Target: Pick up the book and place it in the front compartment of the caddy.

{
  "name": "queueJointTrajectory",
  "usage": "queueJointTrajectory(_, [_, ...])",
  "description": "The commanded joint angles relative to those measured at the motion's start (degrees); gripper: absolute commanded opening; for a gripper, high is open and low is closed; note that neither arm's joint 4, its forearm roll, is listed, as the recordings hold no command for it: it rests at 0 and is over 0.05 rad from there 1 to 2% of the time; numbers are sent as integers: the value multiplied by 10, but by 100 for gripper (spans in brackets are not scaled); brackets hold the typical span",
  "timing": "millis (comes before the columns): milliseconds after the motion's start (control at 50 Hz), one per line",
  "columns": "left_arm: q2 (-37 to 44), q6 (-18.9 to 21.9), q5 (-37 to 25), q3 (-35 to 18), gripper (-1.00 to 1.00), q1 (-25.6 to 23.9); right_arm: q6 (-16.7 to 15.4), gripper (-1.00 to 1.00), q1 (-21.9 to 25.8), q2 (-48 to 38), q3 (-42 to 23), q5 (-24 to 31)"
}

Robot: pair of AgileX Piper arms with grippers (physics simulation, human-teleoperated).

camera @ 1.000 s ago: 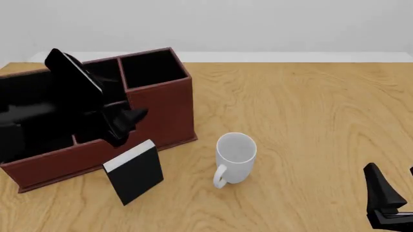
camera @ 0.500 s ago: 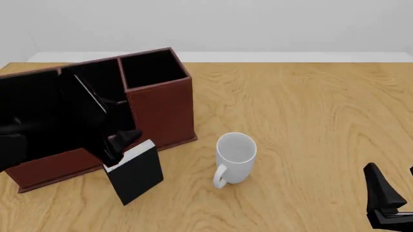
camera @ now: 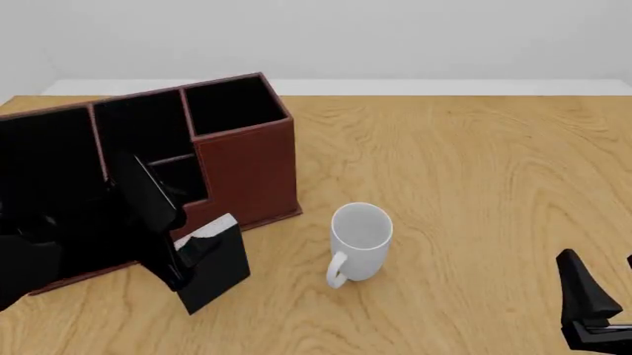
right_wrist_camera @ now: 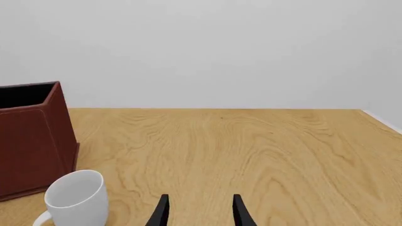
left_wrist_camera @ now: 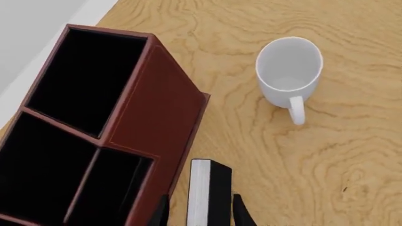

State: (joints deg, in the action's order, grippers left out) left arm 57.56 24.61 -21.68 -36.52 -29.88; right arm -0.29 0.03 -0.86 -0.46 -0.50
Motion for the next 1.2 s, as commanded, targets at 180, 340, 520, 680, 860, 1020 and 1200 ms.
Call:
queueJointTrajectory(180, [13, -19, 41, 50, 100, 15, 0, 100, 0, 0, 0, 0])
queueJointTrajectory(340, [22, -21, 58, 69, 100, 17, 0, 100, 0, 0, 0, 0])
queueJointTrajectory(520, [26, -14, 67, 73, 100, 36, 0, 100, 0, 0, 0, 0])
queueJointTrajectory(680, [41, -5, 81, 79, 100, 47, 0, 100, 0, 0, 0, 0])
queueJointTrajectory(860, [57, 5, 104, 96, 100, 54, 0, 100, 0, 0, 0, 0])
queueJointTrajectory(1020, [67, 10, 104, 92, 100, 55, 0, 100, 0, 0, 0, 0])
queueJointTrajectory(1200, [73, 8, 117, 107, 100, 54, 0, 100, 0, 0, 0, 0])
